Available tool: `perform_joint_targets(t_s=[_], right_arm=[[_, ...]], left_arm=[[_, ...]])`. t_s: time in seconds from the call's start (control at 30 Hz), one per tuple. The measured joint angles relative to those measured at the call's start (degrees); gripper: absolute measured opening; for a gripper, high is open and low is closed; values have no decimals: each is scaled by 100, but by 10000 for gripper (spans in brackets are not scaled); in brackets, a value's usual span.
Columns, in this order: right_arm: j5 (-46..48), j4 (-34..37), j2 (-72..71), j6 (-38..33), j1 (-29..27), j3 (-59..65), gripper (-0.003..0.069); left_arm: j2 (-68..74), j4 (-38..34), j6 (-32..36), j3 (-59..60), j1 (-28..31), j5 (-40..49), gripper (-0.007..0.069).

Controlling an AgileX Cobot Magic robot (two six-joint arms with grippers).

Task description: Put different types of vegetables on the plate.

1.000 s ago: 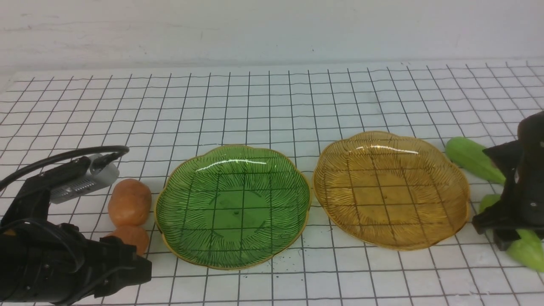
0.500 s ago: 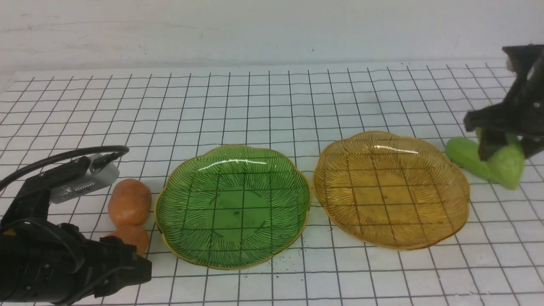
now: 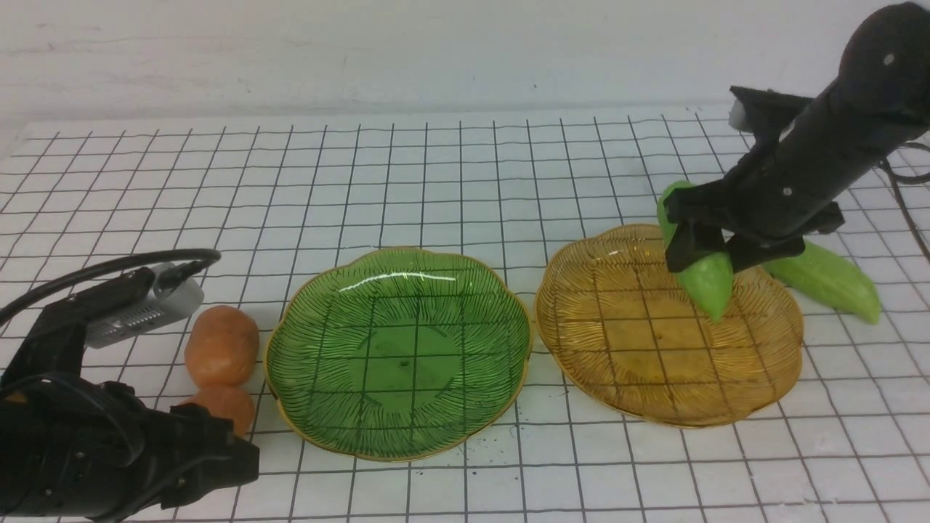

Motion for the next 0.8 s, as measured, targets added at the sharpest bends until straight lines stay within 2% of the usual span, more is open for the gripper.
perform_joint_targets(t_s=[0.1,0.27,0.4,0.5,0.6,0.63,0.73,0.8], right_arm=[[-44,-323,144,25,5,0,421],[-59,-592,318,501,5,0,617],[-48,-902,333,547,5,-63,683],[26,-1422,333,732,-33,-286,690],[53,-2330,333,1147,-172,-489,685],[53,-2330,333,1186,-172,-489,685],[53,-3366,359,1762,-433,-587,645],[53,-3654,461,1898,-557,-601,618]], left_arm=[[0,0,0,0,0,-43,311],[0,0,0,0,0,-88,311],[0,-4,0,0,0,-115,311],[0,-4,0,0,0,-120,311],[0,-4,0,0,0,-120,311],[0,-4,0,0,0,-120,311],[0,-4,0,0,0,-121,311],[0,-4,0,0,0,-126,311]])
